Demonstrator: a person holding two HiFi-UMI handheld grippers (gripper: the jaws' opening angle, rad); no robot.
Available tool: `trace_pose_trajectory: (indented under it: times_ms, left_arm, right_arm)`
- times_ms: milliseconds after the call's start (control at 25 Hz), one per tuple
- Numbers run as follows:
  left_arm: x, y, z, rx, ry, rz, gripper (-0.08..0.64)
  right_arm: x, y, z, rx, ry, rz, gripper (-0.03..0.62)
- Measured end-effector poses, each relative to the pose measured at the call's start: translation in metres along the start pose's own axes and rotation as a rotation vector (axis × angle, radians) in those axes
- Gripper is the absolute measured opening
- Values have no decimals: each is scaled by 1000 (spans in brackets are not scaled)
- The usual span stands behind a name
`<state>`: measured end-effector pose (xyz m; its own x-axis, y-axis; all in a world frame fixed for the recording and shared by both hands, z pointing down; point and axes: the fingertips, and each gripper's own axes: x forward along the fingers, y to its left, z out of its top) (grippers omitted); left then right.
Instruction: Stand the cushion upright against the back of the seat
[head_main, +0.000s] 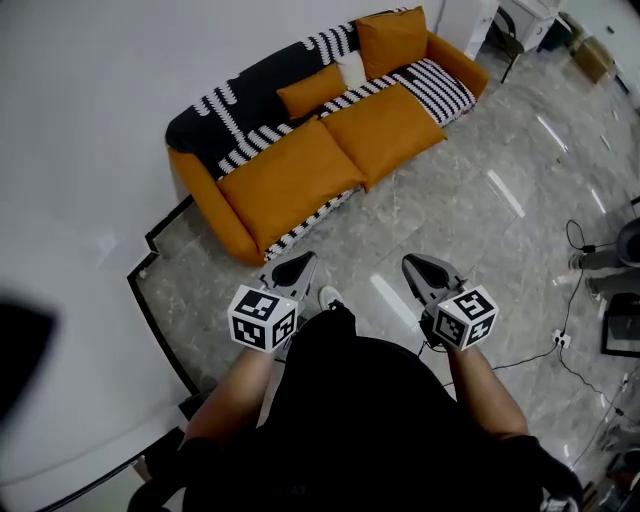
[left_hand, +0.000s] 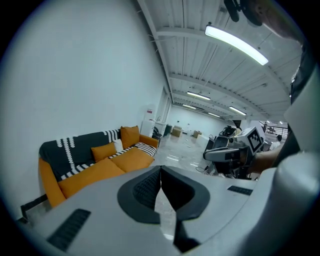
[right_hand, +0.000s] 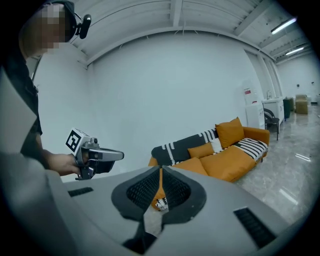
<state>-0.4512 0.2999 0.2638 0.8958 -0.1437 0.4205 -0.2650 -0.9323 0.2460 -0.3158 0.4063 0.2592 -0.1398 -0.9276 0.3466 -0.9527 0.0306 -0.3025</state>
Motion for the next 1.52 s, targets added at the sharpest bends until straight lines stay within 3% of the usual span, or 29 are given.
trace_pose_trajectory:
  times_ms: [320,640,960,1200,1360,1520]
  left_arm:
    - [21,91,43,-64,-59,103,17]
    - [20,157,53,-107,-69,204,17]
    - [18,190,36,-171,-48,288,17]
    - [18,212,27,-223,-45,397,17]
    - [22,228,26,-285,-58,499,17]
    - [40,233,31,-365,-92,544,17]
  right_arm:
    - [96,-19,63,-67,45,86,40]
    - [165,-33,92,-94,70,136,40]
    - [207,-53,98,-105,117,171,40]
    - [241,-91,98,-180,189,186,40]
    - [269,-120,93,-226,261,233,40]
    - [291,-143,100,-260,272,290,40]
